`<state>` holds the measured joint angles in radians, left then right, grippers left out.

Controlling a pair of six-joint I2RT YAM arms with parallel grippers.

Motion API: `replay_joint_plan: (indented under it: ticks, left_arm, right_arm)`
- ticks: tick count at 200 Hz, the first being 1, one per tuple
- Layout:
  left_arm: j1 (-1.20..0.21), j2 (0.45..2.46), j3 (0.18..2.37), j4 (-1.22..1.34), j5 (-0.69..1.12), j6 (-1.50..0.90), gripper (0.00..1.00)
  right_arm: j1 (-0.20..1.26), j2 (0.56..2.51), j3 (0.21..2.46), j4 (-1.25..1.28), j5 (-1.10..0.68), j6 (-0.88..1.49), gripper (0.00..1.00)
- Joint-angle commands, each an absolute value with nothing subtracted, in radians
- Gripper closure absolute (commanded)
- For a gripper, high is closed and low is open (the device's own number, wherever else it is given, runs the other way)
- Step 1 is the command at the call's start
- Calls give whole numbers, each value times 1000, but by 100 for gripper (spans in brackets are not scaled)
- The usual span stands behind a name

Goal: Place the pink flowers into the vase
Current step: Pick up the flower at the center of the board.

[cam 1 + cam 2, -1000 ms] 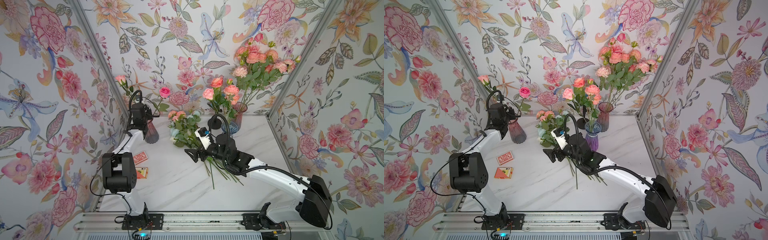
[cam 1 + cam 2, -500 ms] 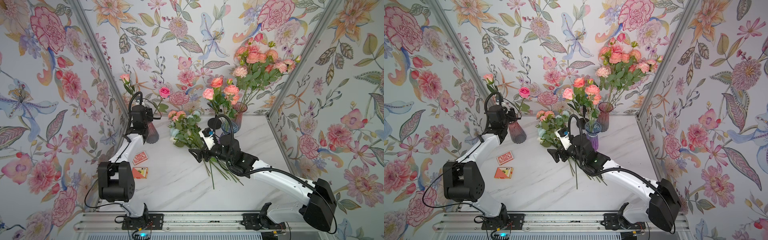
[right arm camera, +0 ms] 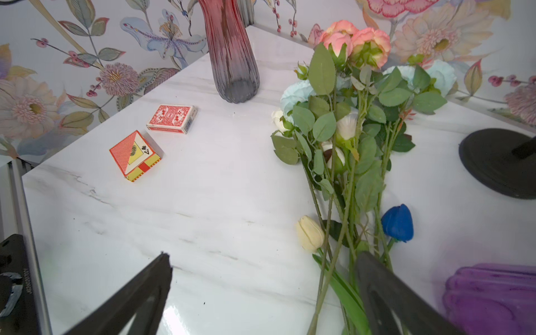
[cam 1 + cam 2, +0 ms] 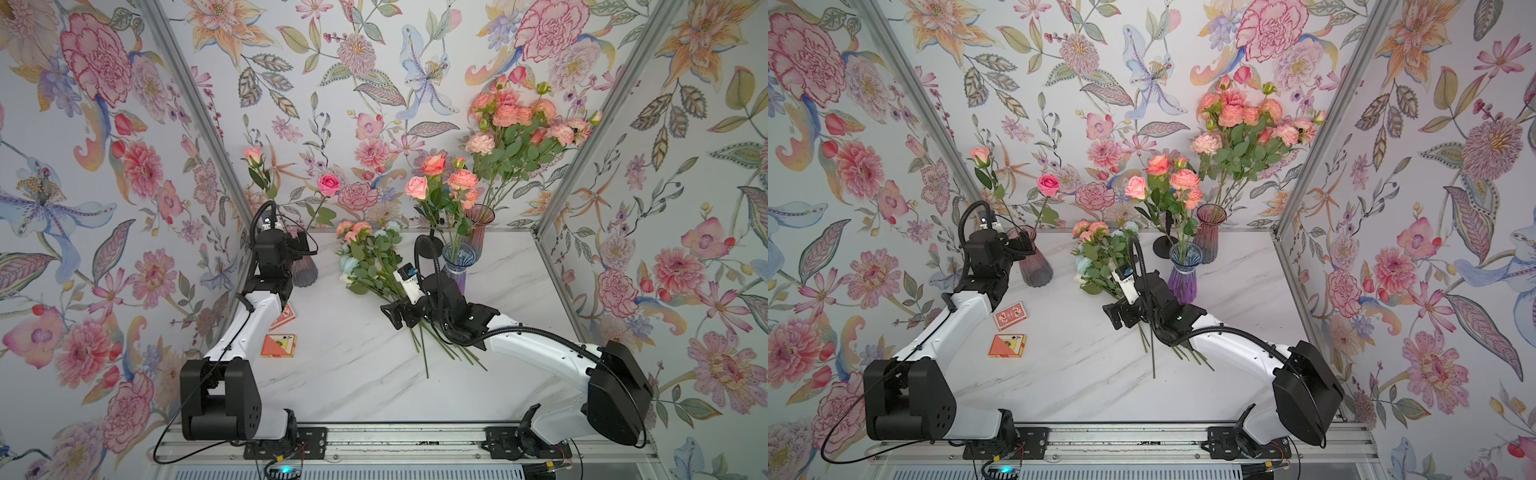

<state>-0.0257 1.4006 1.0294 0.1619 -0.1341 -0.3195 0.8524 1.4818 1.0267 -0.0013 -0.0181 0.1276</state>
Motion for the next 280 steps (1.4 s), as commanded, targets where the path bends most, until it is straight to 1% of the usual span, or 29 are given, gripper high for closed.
replay_joint_plan:
  ticks: [1, 21, 48, 72, 98, 120, 156, 182, 209, 248, 280]
  left_arm:
    - [-29, 1339, 970, 128, -45, -460, 0]
    - [-45, 1283, 933, 123, 15, -509, 0]
    - [-109, 1214, 959, 125, 11, -510, 0]
    - [-229, 1177, 979, 198, 17, -415, 0]
    - [-353, 1123, 852, 389, 54, -305, 0]
    - [-431, 1117, 776, 460, 74, -232, 0]
    - [-519, 1125, 733, 475, 53, -166, 0]
    - [-565, 1135, 723, 484, 41, -151, 0]
    - [-606, 1138, 723, 481, 28, -137, 0]
    - [-627, 1128, 721, 479, 1, -121, 0]
    - [-629, 1132, 721, 479, 0, -122, 0]
  right_arm:
    - [831, 1530, 1071, -59, 14, 176, 4]
    - [799, 1577, 1092, -90, 3, 212, 9]
    - [766, 1614, 1086, -95, -11, 228, 15]
    - [737, 1643, 1081, -99, -43, 244, 24]
    - [730, 1680, 1078, -109, -60, 258, 32]
    - [730, 1715, 1077, -125, -63, 261, 43]
    - [724, 1760, 1089, -127, -51, 260, 49]
    - [716, 1803, 1117, -131, -49, 261, 54]
    - [711, 1845, 1138, -133, -48, 264, 62]
    - [697, 1875, 1154, -133, -45, 266, 65]
    - [689, 1894, 1161, -133, -50, 267, 70]
